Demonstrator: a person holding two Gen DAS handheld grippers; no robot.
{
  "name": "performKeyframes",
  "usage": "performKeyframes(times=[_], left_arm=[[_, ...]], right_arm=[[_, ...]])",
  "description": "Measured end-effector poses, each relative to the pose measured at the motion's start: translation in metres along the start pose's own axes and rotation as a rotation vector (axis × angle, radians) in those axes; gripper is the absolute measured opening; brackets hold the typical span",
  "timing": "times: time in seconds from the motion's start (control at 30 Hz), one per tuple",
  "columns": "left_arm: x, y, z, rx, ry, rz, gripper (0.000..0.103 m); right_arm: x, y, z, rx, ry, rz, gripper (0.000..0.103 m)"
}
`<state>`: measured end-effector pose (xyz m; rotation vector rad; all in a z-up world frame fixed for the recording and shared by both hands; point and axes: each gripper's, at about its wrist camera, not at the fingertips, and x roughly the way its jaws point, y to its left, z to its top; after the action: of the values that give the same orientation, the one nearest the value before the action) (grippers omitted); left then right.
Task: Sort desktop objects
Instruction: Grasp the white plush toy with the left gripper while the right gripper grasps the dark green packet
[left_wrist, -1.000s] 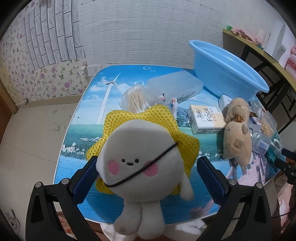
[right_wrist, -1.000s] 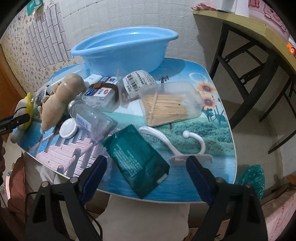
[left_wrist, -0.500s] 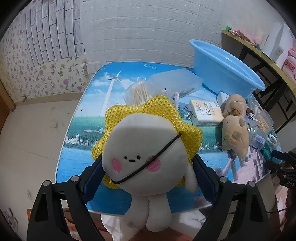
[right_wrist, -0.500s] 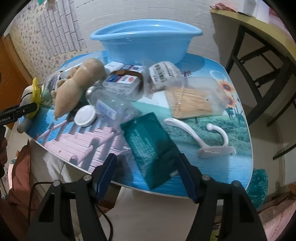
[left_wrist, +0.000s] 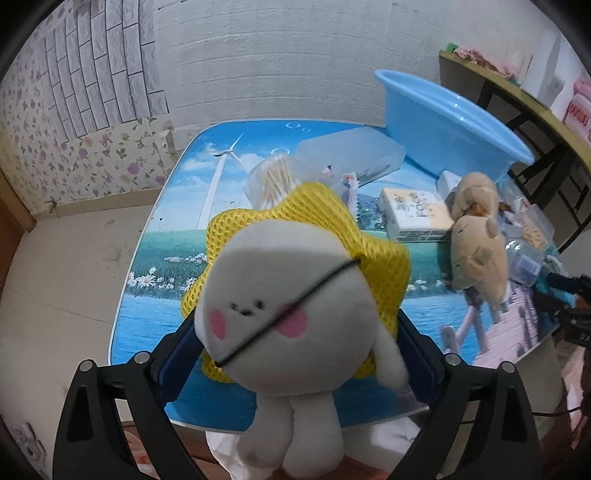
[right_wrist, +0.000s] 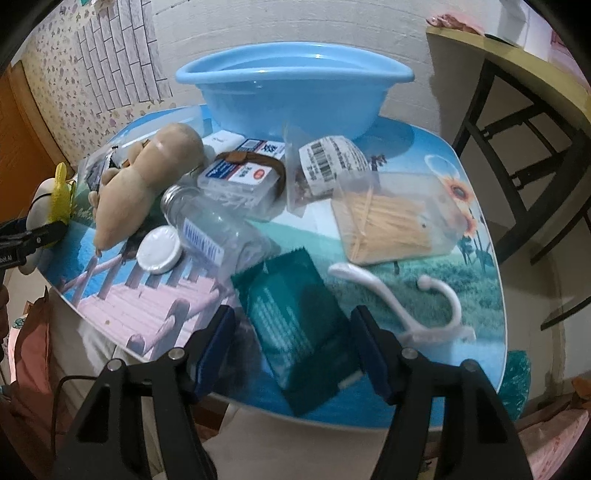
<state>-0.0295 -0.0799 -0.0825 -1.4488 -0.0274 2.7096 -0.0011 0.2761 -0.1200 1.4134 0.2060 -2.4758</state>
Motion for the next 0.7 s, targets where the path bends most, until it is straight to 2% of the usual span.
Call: performKeyframes(times=[0.07, 0.13, 0.2, 0.43, 0.63, 0.7], left_arm=[[0.004, -0.002, -0.001, 0.019, -0.004, 0.026, 0.095], [0.007, -0.005, -0.002, 0.041, -0.007, 0.053, 0.095], [0.006, -0.006, -0.003, 0.049, -0.013, 0.06, 0.095], [-0.002, 0.004, -0.003, 0.009, -0.019, 0.012, 0.092], [-0.006, 0.004, -0.006, 0.001, -0.003, -0.025, 0.092], [-0.007, 0.004, -0.007, 0.006, -0.001, -0.027, 0.092]], right_arm=[[0.002, 0.002, 0.002, -0.014, -0.008, 0.007, 0.064], [0.002, 0.003, 0.002, -0.02, -0.02, 0.01, 0.053], [0.0, 0.004, 0.002, -0.022, -0.022, 0.006, 0.051], [-0.008, -0.006, 0.0, 0.037, -0.03, 0.061, 0.05], [-0.008, -0.007, -0.004, 0.034, -0.001, 0.008, 0.051], [-0.007, -0.006, -0.005, 0.035, 0.01, 0.014, 0.052]])
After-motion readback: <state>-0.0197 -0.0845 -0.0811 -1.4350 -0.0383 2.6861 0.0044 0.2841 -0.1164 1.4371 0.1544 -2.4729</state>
